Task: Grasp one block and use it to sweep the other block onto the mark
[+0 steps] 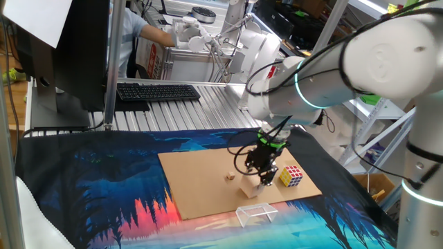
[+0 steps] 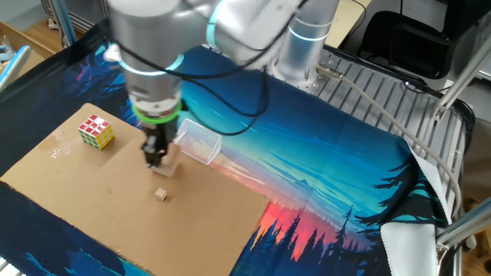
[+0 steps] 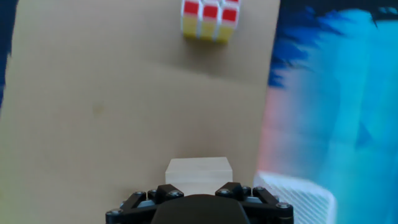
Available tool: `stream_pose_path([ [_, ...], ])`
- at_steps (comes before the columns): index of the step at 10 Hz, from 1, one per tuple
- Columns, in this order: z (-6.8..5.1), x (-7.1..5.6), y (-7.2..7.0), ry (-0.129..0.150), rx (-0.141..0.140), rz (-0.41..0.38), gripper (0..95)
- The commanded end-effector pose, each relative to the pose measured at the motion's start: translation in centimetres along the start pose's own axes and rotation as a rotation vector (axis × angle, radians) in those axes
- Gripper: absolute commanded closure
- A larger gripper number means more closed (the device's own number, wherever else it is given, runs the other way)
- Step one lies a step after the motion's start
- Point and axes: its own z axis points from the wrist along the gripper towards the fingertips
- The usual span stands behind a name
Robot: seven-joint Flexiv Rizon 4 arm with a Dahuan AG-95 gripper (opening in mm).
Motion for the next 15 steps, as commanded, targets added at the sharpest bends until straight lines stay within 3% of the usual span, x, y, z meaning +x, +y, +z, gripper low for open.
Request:
stream_pose_path([
  [1, -0.2, -1.3, 1.7, 0.02, -0.003, 0.033, 95.0],
  [3, -0.9, -2.1, 3.5, 0.045, -0.002, 0.052, 95.0],
  [5, -0.7, -2.3, 4.3, 0.037, -0.002, 0.052, 95.0],
  [8, 0.0, -1.9, 4.7, 0.041, -0.01, 0.055, 95.0],
  [11, -0.3, -0.6, 5.1, 0.04, -0.008, 0.071, 95.0],
  [15, -0.2, -0.4, 5.2, 0.029, -0.01, 0.069, 95.0],
])
